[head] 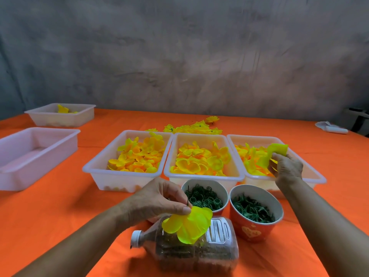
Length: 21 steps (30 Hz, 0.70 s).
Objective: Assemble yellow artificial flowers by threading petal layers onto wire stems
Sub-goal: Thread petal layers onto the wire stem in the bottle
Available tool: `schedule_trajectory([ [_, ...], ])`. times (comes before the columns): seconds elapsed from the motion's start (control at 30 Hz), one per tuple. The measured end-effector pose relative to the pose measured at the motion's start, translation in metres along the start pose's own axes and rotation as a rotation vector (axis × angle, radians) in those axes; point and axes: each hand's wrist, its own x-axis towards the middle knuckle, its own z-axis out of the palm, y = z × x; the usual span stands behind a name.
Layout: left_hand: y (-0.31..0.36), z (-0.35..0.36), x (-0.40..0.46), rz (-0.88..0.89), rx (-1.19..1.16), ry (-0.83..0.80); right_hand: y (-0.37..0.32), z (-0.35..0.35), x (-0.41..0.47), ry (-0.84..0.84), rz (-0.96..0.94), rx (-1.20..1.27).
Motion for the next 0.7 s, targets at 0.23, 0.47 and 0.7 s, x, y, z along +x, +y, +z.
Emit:
schedule_trajectory([
  [0.23,-0.002,-0.002,0.002,0.003,-0.011,-0.011,-0.013,0.003,-0.008,-0.003,0.163,0.19],
  [0.47,-0.002,-0.001,0.001,0.012,0.004,-0.006,-0.018,0.009,-0.008,-0.022,0.249,0.193],
  [0.7,0.0,0.0,0.002,0.016,0.011,-0.002,-0.013,0.018,-0.026,-0.087,0.219,0.139],
])
